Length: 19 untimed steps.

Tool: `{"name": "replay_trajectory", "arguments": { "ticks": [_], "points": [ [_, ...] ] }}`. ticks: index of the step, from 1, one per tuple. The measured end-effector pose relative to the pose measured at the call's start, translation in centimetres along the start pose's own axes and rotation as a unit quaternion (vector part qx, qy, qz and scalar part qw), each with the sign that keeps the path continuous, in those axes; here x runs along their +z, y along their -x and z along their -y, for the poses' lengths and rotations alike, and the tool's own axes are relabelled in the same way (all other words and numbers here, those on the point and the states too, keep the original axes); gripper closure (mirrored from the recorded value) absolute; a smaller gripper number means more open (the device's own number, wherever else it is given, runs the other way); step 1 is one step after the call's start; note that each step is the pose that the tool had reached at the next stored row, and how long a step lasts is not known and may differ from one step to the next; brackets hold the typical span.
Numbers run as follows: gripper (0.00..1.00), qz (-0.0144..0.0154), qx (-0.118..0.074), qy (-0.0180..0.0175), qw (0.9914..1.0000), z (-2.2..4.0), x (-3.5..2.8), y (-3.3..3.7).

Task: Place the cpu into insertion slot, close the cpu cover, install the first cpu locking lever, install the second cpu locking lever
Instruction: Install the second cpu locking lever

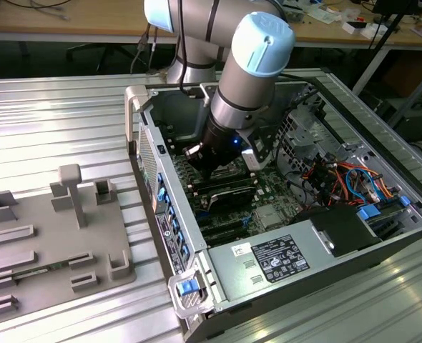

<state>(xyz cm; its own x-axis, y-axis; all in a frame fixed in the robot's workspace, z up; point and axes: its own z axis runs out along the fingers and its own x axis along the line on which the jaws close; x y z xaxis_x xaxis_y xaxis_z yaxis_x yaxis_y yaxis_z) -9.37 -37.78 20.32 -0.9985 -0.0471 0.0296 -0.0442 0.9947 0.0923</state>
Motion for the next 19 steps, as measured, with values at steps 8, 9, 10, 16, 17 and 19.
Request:
{"name": "replay_trajectory", "arguments": {
  "ticks": [8, 9, 10, 16, 17, 19],
  "points": [
    [0.89, -0.0002, -0.001, 0.0000, 1.00000, -0.03, 0.02, -0.23],
    [0.89, -0.0002, -0.001, -0.0001, 1.00000, -0.02, 0.04, -0.23],
    [0.89, -0.0002, -0.001, -0.0001, 1.00000, -0.02, 0.07, -0.24],
    [0.89, -0.0006, -0.001, 0.0003, 1.00000, 0.01, 0.34, -0.19],
    [0.89, -0.0007, -0.001, 0.0003, 1.00000, 0.03, 0.41, -0.14],
    [0.89, -0.0009, -0.001, 0.0003, 1.00000, 0.07, 0.52, -0.05]
  ]
}}
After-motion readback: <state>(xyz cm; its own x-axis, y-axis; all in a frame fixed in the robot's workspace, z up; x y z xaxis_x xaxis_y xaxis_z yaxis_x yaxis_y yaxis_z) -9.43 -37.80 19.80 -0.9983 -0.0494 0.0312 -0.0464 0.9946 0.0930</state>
